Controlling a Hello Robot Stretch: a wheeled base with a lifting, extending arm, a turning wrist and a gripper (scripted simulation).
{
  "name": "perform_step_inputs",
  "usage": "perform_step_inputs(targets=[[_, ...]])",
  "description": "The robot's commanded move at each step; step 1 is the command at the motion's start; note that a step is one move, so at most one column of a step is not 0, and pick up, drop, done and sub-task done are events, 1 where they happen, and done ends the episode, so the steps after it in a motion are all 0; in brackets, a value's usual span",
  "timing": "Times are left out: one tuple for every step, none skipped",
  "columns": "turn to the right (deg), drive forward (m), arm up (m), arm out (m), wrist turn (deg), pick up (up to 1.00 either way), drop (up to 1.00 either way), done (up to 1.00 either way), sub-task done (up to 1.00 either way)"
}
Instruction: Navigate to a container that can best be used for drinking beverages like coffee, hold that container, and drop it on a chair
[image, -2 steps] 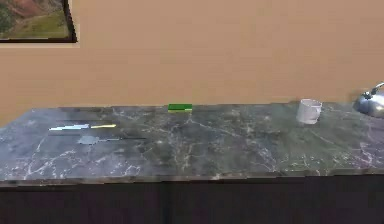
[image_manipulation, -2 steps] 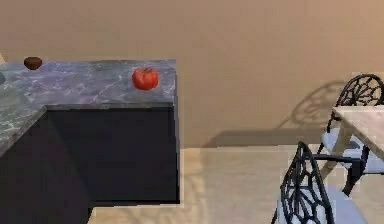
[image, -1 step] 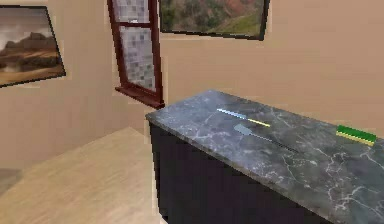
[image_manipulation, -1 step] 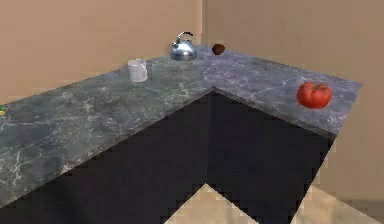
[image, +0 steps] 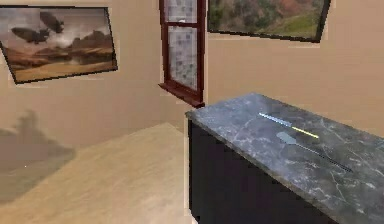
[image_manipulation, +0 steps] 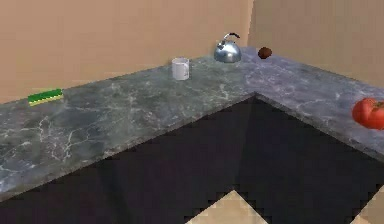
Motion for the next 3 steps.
perform_step_inputs(targets=[[45.0, 0.0, 0.0, 0.0, 0.0, 0.0, 0.0, 0.0, 0.0], [42.0, 0.0, 0.0, 0.0, 0.0, 0.0, 0.0, 0.0, 0.0], [0.0, 0.45, 0.0, 0.0, 0.0, 0.0, 0.0, 0.0, 0.0]])
